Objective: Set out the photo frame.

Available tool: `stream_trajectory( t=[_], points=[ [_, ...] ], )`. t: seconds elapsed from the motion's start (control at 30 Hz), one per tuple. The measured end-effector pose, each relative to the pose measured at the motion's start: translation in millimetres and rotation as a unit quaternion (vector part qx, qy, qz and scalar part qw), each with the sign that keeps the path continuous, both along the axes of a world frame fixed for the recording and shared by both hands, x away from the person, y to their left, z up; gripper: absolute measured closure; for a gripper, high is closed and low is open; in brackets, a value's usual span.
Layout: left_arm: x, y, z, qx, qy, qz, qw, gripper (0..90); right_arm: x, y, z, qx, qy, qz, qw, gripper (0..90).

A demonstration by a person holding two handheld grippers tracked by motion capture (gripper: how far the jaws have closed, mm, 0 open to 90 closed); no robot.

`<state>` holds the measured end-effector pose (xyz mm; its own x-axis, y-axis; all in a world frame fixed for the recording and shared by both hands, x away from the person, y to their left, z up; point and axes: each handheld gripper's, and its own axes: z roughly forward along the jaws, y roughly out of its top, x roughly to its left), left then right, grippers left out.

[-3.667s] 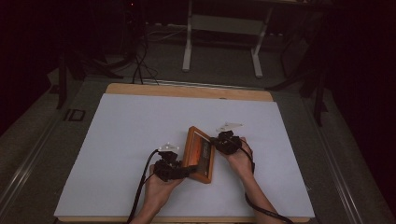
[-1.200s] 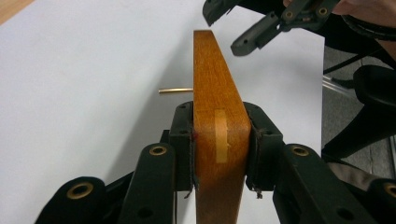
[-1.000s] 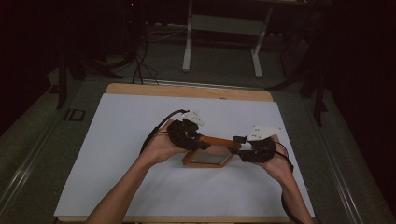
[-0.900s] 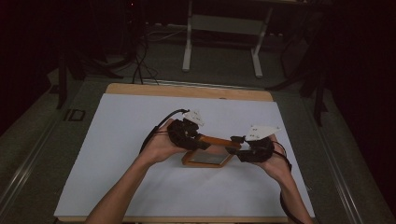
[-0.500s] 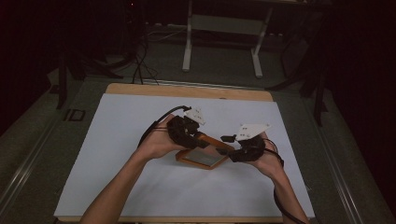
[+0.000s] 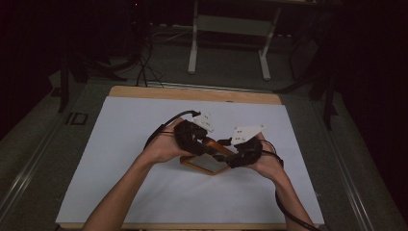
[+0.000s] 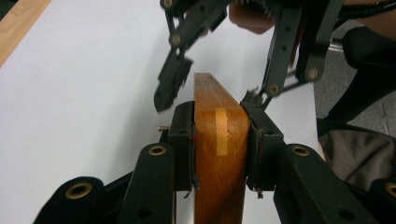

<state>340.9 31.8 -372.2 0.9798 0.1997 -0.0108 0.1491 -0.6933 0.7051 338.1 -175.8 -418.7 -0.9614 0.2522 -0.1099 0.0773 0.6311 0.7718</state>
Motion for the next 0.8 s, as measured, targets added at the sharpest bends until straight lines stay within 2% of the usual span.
stream_trajectory(
  t=[0.1,0.2,0.3,0.37,0.57,0.6,0.67,0.8],
  points=[
    [1.1,-1.2,-0.6,-0.005,0.004,-0.003,1.0000,68.6,-1.8,2.3,0.0,-0.004,-0.003,0.016,0.9999,53.3],
    [1.7,-1.2,-1.8,-0.011,0.008,-0.003,0.9999,67.5,-2.6,1.6,1.1,-0.012,-0.013,0.020,0.9996,57.5],
    [3.1,-0.7,-2.4,-0.019,0.011,0.005,0.9998,62.3,-3.7,-3.2,1.8,-0.009,-0.012,0.030,0.9994,66.9],
    [4.3,-2.1,-3.9,-0.027,0.015,0.008,0.9995,59.5,-6.2,-5.2,1.4,-0.008,-0.020,0.028,0.9994,67.8],
    [5.2,-3.3,-8.9,-0.032,0.017,0.014,0.9992,47.3,-7.4,-12.5,-0.5,-0.002,-0.022,0.025,0.9994,68.1],
    [4.7,-1.8,-9.4,-0.038,0.015,0.018,0.9990,45.9,-7.8,-14.0,-0.6,-0.003,-0.021,0.024,0.9995,68.1],
    [5.2,3.7,-11.2,-0.061,0.024,0.022,0.9976,43.8,-7.9,-17.1,-1.2,-0.002,-0.020,0.023,0.9995,68.1],
    [6.7,16.7,-18.4,-0.083,0.031,0.045,0.9950,42.3,-8.1,-23.4,-2.5,0.000,-0.015,0.016,0.9997,68.1]
  ],
)
